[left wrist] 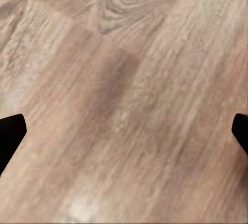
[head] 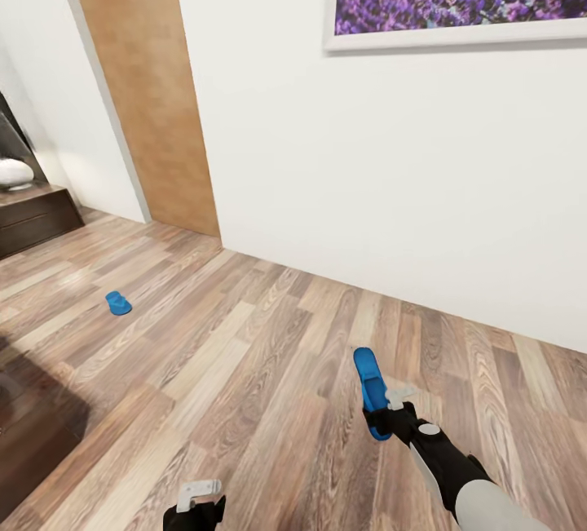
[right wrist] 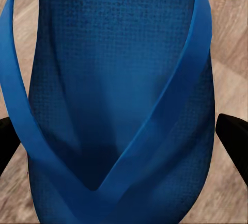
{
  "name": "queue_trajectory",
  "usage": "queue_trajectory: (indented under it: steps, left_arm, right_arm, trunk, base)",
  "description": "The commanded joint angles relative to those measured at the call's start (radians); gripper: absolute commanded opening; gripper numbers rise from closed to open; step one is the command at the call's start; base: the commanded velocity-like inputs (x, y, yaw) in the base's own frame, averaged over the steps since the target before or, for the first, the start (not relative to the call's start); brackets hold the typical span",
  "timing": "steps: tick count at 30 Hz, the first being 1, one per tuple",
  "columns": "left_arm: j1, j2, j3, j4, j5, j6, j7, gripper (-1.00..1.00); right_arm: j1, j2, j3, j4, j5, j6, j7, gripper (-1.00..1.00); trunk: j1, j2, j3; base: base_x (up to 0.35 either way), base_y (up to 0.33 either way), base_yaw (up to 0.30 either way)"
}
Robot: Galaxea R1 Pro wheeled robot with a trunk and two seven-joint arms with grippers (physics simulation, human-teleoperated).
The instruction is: In the bedroom, move the book from the bed onto either nightstand, and place the two sandals side by side next to the bed.
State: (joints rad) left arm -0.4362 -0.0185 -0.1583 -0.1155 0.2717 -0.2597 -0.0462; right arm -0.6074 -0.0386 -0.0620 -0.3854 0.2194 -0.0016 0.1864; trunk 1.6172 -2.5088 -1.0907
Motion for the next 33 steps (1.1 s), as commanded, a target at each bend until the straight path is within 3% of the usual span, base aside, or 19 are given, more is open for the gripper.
queue_trajectory:
  steps: [1, 16, 33]
  left_arm:
    - [-0.001, 0.0, -0.007, 0.002, 0.011, -0.004, -0.003, 1.0]
    - [-0.001, -0.001, -0.007, 0.002, 0.01, -0.004, -0.004, 1.0]
    - [0.006, -0.001, -0.007, 0.002, 0.009, -0.004, -0.004, 1.0]
  right_arm:
    - [0.0, 0.001, -0.007, -0.001, 0.008, 0.0, 0.008, -1.0]
    - [0.0, 0.0, -0.007, -0.001, 0.008, 0.0, 0.008, -1.0]
    - [0.0, 0.001, -0.007, -0.001, 0.008, 0.0, 0.008, -1.0]
  trunk:
    - [0.0, 0.0, -0.001]
    - [0.0, 0.0, -0.001]
    - [0.0, 0.0, -0.001]
  base:
    - [0.328, -0.095, 0.265]
    - [0.329, -0.053, 0.247]
    - [0.327, -0.142, 0.172]
